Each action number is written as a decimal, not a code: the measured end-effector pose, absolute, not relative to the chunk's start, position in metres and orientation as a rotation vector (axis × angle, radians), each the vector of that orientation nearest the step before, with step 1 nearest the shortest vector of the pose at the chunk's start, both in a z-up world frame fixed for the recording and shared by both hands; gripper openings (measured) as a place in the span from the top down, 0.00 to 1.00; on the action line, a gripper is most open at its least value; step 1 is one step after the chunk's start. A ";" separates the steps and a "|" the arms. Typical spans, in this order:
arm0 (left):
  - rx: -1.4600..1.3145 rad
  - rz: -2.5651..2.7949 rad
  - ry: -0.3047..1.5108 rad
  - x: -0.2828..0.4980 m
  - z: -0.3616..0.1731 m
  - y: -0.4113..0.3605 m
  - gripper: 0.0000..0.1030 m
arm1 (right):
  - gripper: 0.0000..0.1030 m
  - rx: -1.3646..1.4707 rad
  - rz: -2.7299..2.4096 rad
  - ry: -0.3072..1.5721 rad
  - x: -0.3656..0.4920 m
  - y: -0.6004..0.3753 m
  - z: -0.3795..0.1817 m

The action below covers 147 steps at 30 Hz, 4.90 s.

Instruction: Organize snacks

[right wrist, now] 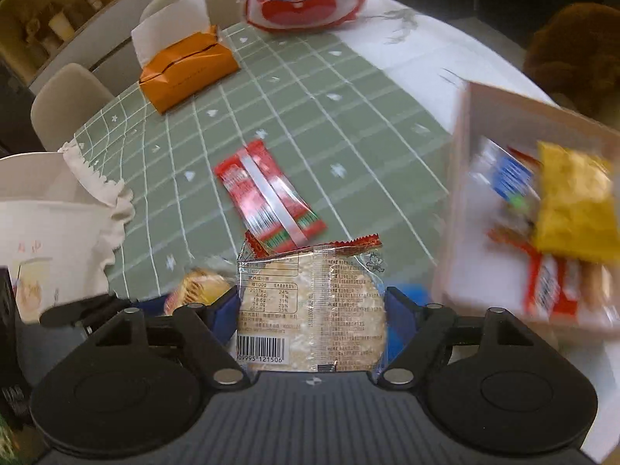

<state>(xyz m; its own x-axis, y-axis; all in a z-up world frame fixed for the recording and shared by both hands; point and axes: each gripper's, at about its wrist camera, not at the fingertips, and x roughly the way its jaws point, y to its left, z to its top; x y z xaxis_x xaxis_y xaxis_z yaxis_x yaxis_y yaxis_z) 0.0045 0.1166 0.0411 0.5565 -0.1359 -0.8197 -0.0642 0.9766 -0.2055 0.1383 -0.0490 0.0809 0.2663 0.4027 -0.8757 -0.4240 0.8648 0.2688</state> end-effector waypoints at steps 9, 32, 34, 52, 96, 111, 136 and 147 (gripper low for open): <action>-0.239 -0.006 0.980 -0.020 0.053 0.104 0.45 | 0.25 0.013 0.361 1.205 0.077 -0.144 0.049; -0.211 -0.258 1.046 -0.044 0.046 0.014 0.45 | 0.15 -0.090 0.341 1.154 0.018 -0.157 0.021; -0.213 -0.253 1.052 -0.043 0.042 0.013 0.45 | 0.15 -0.148 0.347 1.148 0.009 -0.160 0.020; -0.206 -0.249 1.036 -0.038 0.031 0.002 0.42 | 0.15 0.183 0.180 1.255 0.038 -0.210 0.029; -0.311 -0.353 0.905 0.171 0.123 -0.051 0.47 | 0.21 0.048 0.198 0.687 0.105 -0.263 0.245; -0.487 0.076 0.894 0.124 0.094 0.128 0.47 | 0.19 0.057 0.219 0.957 0.252 -0.164 0.154; -0.260 0.103 1.038 0.184 0.037 0.106 0.47 | 0.19 -0.050 0.350 1.146 0.087 -0.150 0.051; -0.123 -0.065 1.078 0.092 0.038 0.066 0.56 | 0.19 -0.022 0.369 1.204 0.060 -0.148 0.038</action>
<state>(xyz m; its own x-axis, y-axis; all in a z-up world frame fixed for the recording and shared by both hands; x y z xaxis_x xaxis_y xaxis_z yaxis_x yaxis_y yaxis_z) 0.0921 0.0659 0.0378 0.4721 -0.1127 -0.8743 -0.0072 0.9913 -0.1317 0.0605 -0.1479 0.0380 0.3069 0.2672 -0.9135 -0.2906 0.9403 0.1774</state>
